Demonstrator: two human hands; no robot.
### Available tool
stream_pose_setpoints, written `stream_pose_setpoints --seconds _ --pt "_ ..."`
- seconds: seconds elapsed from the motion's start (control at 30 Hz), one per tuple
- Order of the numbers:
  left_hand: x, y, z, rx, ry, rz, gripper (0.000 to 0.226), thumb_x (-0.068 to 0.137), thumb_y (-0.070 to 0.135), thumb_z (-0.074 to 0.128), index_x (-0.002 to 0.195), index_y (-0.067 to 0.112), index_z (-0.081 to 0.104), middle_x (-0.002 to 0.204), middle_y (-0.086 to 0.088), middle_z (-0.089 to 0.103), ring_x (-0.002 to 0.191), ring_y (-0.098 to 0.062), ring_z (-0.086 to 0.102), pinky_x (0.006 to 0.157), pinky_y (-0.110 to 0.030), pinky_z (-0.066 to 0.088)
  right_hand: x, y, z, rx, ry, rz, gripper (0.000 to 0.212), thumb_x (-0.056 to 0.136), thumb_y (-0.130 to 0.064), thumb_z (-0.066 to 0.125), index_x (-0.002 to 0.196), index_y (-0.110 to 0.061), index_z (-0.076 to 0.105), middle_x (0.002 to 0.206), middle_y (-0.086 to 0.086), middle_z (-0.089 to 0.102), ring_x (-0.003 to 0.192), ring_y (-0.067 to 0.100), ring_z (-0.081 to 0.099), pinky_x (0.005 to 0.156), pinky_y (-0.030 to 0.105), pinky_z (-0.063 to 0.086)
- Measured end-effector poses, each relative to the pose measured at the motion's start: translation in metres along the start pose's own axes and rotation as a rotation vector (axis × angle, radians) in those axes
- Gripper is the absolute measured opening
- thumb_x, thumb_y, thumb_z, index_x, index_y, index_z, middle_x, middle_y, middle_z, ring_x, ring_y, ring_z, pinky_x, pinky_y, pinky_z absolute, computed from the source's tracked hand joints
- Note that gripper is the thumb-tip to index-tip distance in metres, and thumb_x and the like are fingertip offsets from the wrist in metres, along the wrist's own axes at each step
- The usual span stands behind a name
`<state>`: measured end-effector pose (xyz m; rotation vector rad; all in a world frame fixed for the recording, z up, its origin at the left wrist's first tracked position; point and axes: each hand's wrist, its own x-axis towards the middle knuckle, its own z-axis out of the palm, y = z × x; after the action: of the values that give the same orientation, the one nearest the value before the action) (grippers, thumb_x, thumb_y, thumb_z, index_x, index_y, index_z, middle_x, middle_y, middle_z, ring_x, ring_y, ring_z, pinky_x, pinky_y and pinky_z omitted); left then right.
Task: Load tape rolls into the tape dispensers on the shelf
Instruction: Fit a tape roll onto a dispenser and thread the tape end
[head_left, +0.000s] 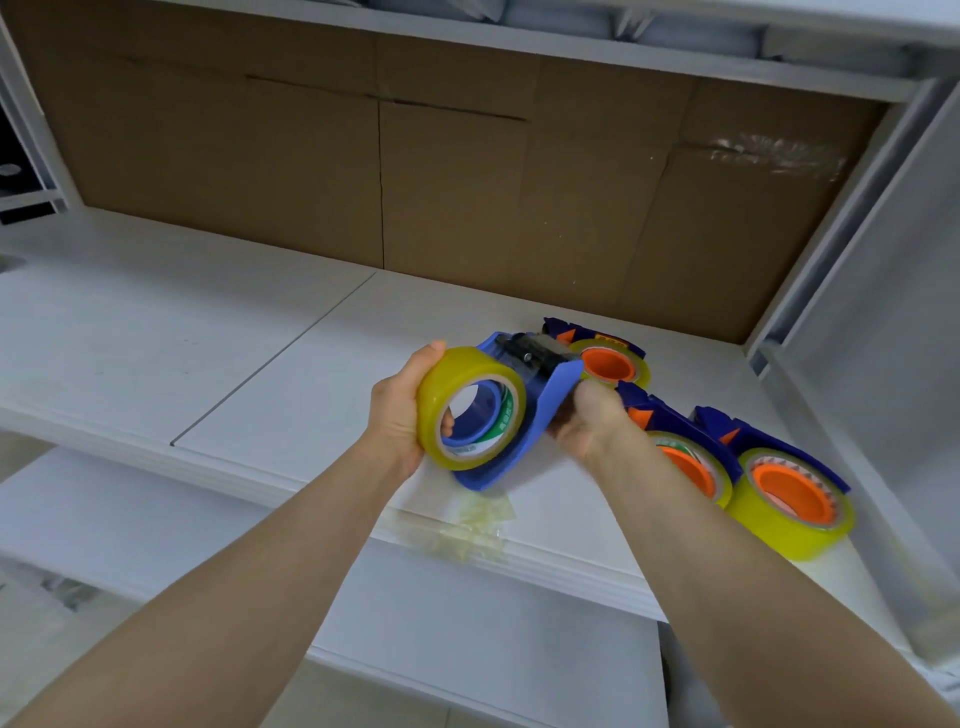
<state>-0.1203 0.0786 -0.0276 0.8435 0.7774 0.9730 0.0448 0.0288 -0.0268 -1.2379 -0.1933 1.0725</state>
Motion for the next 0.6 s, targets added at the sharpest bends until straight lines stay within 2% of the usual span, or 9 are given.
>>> stream_pose_setpoints --seconds 0.13,0.2,0.27,0.33,0.4,0.5,0.6 --pt "-0.002 0.004 0.008 0.084 0.012 0.022 0.042 0.083 0.037 0.065 0.050 0.012 0.055 0.035 -0.003 0.045 0.030 -0.018 0.044 0.037 -0.018 0.040 -0.005 -0.028 -0.001 -0.011 -0.051 -0.077 0.035 0.092 -0.039 0.053 0.104 -0.007 0.063 0.095 0.013 0.071 0.087 0.027 0.067 0.081 0.040 0.055" --pt "-0.003 0.003 0.013 0.108 0.020 0.027 0.042 0.083 0.037 0.065 0.054 0.010 0.053 0.034 -0.003 0.045 0.030 -0.017 0.044 0.037 -0.018 0.041 -0.007 -0.030 0.002 -0.070 -0.063 -0.092 0.027 0.092 -0.033 0.056 0.095 -0.008 0.064 0.088 0.011 0.071 0.078 0.025 0.068 0.074 0.037 0.056" --pt "-0.004 0.002 0.018 0.109 0.022 0.027 0.041 0.083 0.037 0.065 0.054 0.010 0.052 0.034 -0.002 0.045 0.030 -0.017 0.045 0.038 -0.019 0.042 -0.008 -0.031 0.004 -0.090 -0.033 -0.089 0.015 0.092 -0.020 0.056 0.083 -0.009 0.061 0.071 0.008 0.070 0.063 0.022 0.067 0.062 0.034 0.055" --pt "-0.006 0.002 0.022 0.114 0.022 0.031 0.041 0.081 0.038 0.066 0.054 0.010 0.052 0.034 -0.002 0.045 0.031 -0.017 0.045 0.040 -0.020 0.043 -0.008 -0.031 0.002 -0.058 0.004 -0.081 0.015 0.092 -0.012 0.054 0.079 -0.008 0.059 0.056 0.006 0.069 0.052 0.020 0.066 0.055 0.032 0.053" --pt "-0.006 0.002 0.024 0.125 0.027 0.038 0.042 0.080 0.039 0.068 0.054 0.010 0.052 0.035 -0.002 0.045 0.031 -0.018 0.045 0.041 -0.021 0.043 -0.008 -0.031 -0.001 -0.010 -0.003 -0.070 0.015 0.092 -0.012 0.054 0.079 -0.007 0.059 0.054 0.006 0.068 0.057 0.022 0.066 0.057 0.033 0.053" --pt "-0.007 0.003 0.027 0.141 0.037 0.055 0.042 0.080 0.040 0.068 0.056 0.008 0.052 0.035 -0.003 0.045 0.031 -0.018 0.045 0.041 -0.021 0.044 -0.015 -0.025 -0.004 0.056 -0.099 -0.057 0.017 0.092 -0.021 0.055 0.084 -0.009 0.063 0.065 0.007 0.072 0.067 0.021 0.067 0.061 0.033 0.057" --pt "-0.008 0.003 0.030 0.148 0.050 0.061 0.042 0.079 0.039 0.069 0.057 0.008 0.052 0.034 -0.003 0.046 0.030 -0.017 0.046 0.040 -0.019 0.045 -0.018 -0.019 -0.006 0.120 -0.107 -0.054 0.017 0.091 -0.024 0.055 0.086 -0.011 0.065 0.066 0.006 0.072 0.067 0.021 0.067 0.064 0.031 0.057"
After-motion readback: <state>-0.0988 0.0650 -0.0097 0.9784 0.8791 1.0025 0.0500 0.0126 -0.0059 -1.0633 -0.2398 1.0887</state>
